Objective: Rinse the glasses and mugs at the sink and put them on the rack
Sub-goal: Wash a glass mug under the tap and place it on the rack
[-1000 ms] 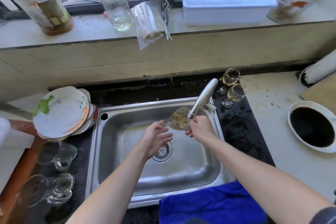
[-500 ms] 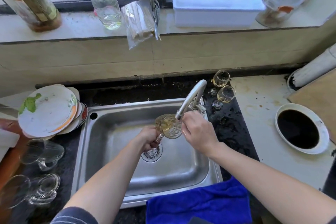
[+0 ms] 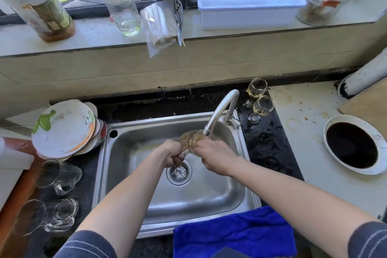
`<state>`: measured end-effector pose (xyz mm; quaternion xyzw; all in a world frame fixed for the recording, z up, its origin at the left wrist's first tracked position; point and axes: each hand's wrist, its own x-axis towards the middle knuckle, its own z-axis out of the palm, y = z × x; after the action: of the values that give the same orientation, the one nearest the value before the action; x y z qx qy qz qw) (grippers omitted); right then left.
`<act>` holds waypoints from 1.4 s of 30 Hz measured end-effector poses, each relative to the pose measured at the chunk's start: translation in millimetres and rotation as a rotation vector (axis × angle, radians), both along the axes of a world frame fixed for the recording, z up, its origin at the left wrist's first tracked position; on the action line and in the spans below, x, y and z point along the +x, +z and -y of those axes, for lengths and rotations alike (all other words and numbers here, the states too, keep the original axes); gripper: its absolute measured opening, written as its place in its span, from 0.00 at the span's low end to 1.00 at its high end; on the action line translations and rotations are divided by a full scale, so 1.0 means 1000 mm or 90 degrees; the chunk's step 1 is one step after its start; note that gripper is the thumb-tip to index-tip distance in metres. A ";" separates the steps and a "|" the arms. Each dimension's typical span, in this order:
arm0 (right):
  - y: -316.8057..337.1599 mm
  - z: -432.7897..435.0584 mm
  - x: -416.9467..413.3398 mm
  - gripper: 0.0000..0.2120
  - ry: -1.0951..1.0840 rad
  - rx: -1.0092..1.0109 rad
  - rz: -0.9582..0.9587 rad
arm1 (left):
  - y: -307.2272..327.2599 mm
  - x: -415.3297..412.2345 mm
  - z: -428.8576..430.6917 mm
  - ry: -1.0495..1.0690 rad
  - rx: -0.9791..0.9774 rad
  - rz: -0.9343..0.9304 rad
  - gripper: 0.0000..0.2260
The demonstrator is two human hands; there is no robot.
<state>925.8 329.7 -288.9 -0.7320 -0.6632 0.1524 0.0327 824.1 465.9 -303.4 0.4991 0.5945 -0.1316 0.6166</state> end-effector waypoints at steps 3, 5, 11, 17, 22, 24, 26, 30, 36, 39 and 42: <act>0.002 0.014 0.008 0.19 0.083 0.100 0.002 | -0.001 -0.008 -0.007 0.004 -0.002 -0.011 0.17; -0.006 0.017 0.010 0.18 0.103 0.128 0.032 | 0.000 -0.007 -0.007 -0.018 0.004 -0.012 0.16; -0.001 0.001 0.010 0.09 -0.042 0.042 -0.052 | 0.012 -0.016 -0.013 0.093 -0.092 0.131 0.09; 0.006 0.001 0.005 0.09 -0.196 0.059 -0.216 | 0.005 -0.020 -0.002 0.055 -0.063 0.242 0.13; 0.008 0.007 -0.004 0.07 -0.145 0.117 -0.305 | 0.005 -0.009 0.004 0.134 -0.017 0.204 0.09; 0.009 0.015 0.011 0.08 -0.038 0.114 -0.163 | 0.004 -0.011 0.002 0.099 -0.025 0.191 0.09; 0.016 0.014 0.023 0.13 0.021 0.094 -0.055 | 0.004 -0.009 0.001 0.055 -0.020 0.172 0.10; 0.022 0.006 0.011 0.14 -0.021 -0.025 -0.097 | 0.007 -0.004 -0.004 0.034 -0.006 0.160 0.09; 0.022 0.014 0.021 0.21 -0.076 -0.009 -0.123 | 0.004 -0.006 -0.007 -0.001 -0.029 0.145 0.10; 0.023 0.010 0.014 0.18 -0.102 -0.043 -0.164 | 0.004 -0.003 -0.004 0.019 -0.005 0.142 0.10; 0.020 0.019 0.021 0.12 -0.086 -0.092 -0.180 | 0.001 -0.006 -0.005 0.028 0.020 0.131 0.10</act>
<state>946.6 311.1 -269.2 -0.7467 -0.5885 0.2987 0.0828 818.0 471.0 -302.0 0.5062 0.5408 -0.0566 0.6694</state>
